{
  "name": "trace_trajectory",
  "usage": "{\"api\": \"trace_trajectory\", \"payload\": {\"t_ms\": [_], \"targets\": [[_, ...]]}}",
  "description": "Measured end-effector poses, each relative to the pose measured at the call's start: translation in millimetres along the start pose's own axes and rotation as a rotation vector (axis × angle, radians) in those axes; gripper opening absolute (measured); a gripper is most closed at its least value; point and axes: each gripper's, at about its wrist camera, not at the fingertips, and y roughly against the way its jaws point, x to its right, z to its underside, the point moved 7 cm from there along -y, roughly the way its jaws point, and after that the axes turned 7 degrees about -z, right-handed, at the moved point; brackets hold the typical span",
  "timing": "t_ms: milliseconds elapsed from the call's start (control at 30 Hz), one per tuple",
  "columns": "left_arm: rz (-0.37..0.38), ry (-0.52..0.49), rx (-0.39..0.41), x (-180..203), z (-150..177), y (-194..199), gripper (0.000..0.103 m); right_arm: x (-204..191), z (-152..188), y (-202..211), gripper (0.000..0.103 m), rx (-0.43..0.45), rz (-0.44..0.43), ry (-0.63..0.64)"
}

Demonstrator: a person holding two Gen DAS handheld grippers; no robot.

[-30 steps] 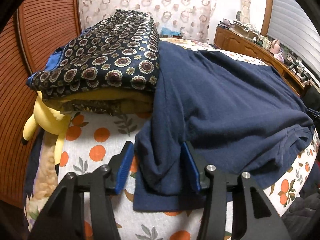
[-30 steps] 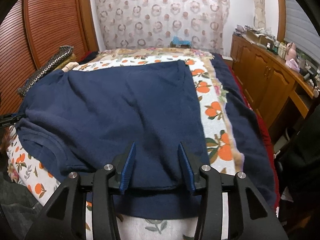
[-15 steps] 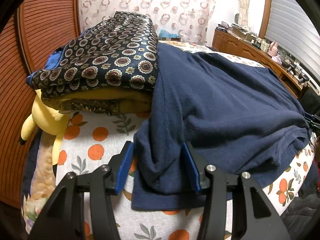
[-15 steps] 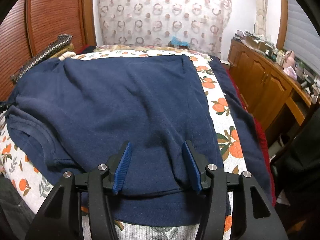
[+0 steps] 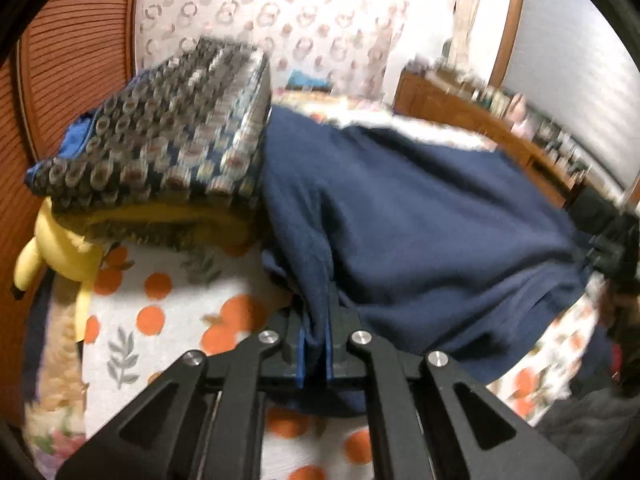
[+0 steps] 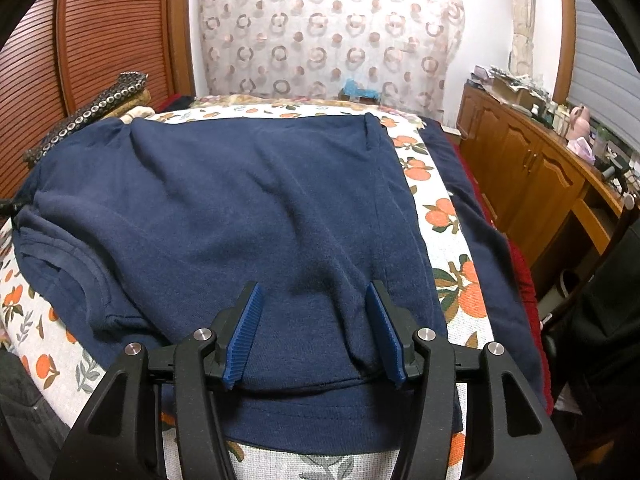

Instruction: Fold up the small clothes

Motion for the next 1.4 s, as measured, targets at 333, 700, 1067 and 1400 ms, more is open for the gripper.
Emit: {"api": "trace_trajectory", "payload": {"t_ms": [333,700,1067,1400], "targets": [[0.160,-0.072,0.123,77,-71,21,0.002,2,-4,9,0.051,0.026,-0.024,-0.036],[0.400,-0.201,0.129,209,-127,13,0.002,16,-2,43,0.051,0.092,-0.008,-0.061],[0.499,-0.450,0.097,354,-153,22,0.002,36,1,69,0.051,0.135,0.026,-0.083],[0.472,-0.510,-0.048,371,-112,-17,0.003,44,5,70,0.051,0.132,0.029,-0.099]]}}
